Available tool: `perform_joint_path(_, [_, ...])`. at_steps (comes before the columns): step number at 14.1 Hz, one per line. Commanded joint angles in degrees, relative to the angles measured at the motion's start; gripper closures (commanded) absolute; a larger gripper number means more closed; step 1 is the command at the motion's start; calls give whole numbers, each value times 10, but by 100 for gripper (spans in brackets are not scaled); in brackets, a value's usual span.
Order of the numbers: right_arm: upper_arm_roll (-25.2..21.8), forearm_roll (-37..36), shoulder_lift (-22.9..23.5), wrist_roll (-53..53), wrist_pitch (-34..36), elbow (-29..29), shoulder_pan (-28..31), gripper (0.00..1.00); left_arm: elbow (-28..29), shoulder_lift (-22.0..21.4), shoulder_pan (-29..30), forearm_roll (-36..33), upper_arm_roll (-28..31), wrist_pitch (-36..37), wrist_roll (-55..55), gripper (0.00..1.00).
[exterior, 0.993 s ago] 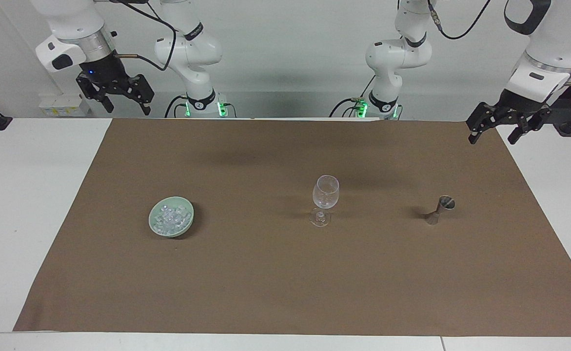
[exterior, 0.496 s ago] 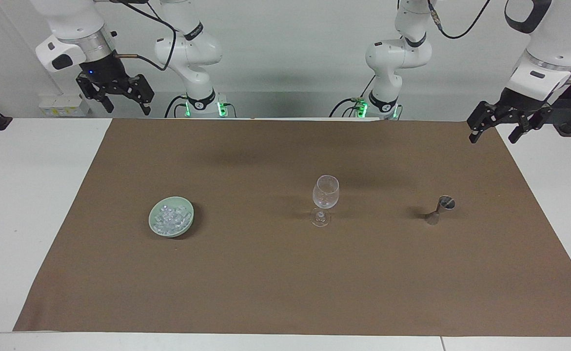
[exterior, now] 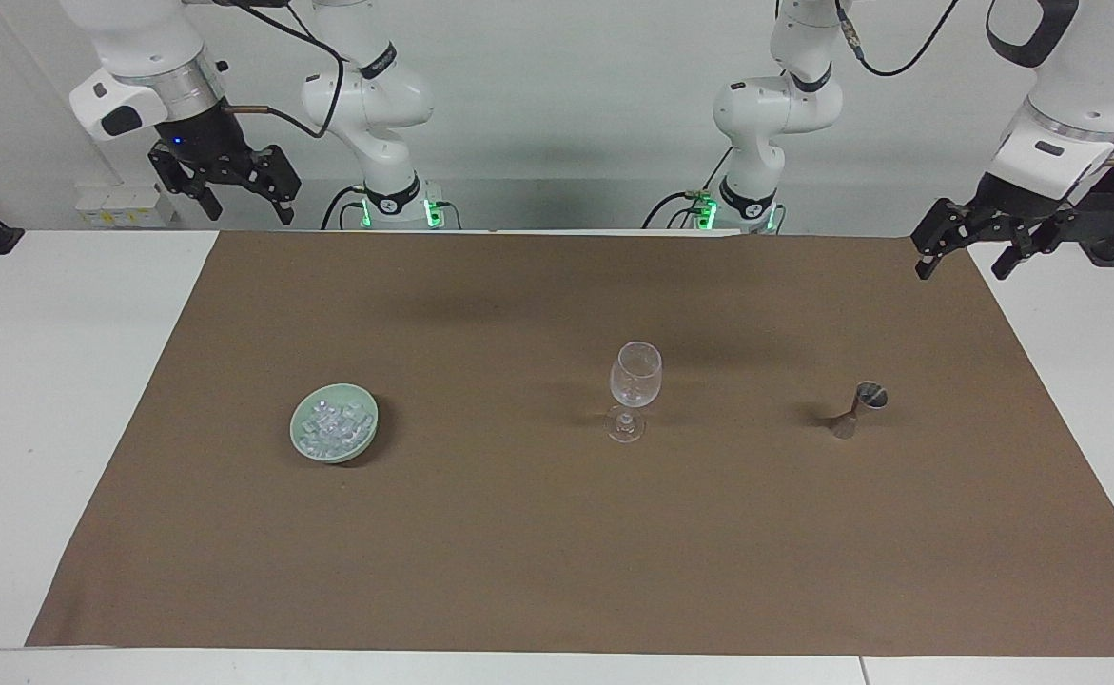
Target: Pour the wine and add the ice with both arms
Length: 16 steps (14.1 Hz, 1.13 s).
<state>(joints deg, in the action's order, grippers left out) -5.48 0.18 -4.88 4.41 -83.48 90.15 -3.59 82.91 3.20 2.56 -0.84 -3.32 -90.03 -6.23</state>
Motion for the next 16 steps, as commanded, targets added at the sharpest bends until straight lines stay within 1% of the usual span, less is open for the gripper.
perform_joint_path(1, [5, 15, -9, -8, -8, 8, 9, 0, 8, 0, 19, 12, 4, 4, -68, 0])
perform_joint_path(3, [5, 15, -9, -8, -8, 8, 9, 0, 11, 1, 38, 37, 3, 3, -96, 0])
perform_joint_path(4, [5, 15, -9, -8, -8, 8, 9, 0, 13, 5, 51, 50, 3, -1, -137, 0])
perform_joint_path(6, [5, 15, -9, -8, -8, 8, 8, 0, 19, 15, 80, 101, 4, -18, -238, 0])
perform_joint_path(8, [5, 15, -9, -8, -8, 8, 9, 0, 40, 19, 107, 139, 4, -30, -316, 0])
perform_joint_path(12, [5, 15, -9, -8, -8, 8, 9, 0, 73, 46, 156, 220, 4, -77, -550, 0])
perform_joint_path(14, [5, 15, -9, -8, -8, 8, 9, 0, 77, 71, 181, 269, 4, -78, -653, 0])
perform_joint_path(16, [5, 15, -9, -8, -8, 8, 9, 0, 74, 85, 193, 295, 4, -70, -748, 0])
